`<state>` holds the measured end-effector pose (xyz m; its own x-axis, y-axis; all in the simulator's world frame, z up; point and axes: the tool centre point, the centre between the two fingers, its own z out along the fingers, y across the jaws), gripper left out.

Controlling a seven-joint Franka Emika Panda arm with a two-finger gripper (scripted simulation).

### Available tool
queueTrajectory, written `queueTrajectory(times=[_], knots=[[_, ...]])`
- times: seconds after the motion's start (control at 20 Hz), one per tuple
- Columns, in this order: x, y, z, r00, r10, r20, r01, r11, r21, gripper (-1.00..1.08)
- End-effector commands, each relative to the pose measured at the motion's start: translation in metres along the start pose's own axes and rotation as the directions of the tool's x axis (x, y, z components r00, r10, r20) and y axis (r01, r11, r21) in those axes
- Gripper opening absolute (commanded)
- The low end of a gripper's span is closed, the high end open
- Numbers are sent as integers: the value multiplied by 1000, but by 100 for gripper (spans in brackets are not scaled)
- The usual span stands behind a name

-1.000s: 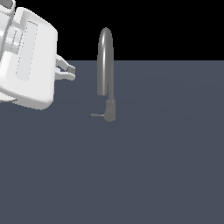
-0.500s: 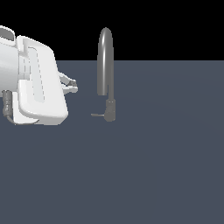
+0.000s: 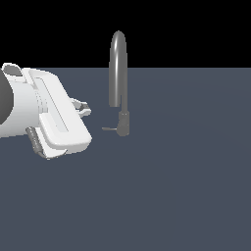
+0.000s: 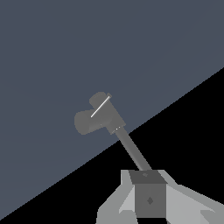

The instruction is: Turn on the faucet by rotating a designated handle.

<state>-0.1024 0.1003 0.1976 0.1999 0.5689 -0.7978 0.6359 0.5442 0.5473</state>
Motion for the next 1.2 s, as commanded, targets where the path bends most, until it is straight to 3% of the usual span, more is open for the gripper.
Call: queueTrajectory(times=[0.0,0.55,1.15], knots=[[7,-3,4,999,-37,2,37,998,-41,-100],[35,-19,26,980,-198,34,201,957,-209,-100],[59,-37,53,929,-357,101,368,854,-368,-100]])
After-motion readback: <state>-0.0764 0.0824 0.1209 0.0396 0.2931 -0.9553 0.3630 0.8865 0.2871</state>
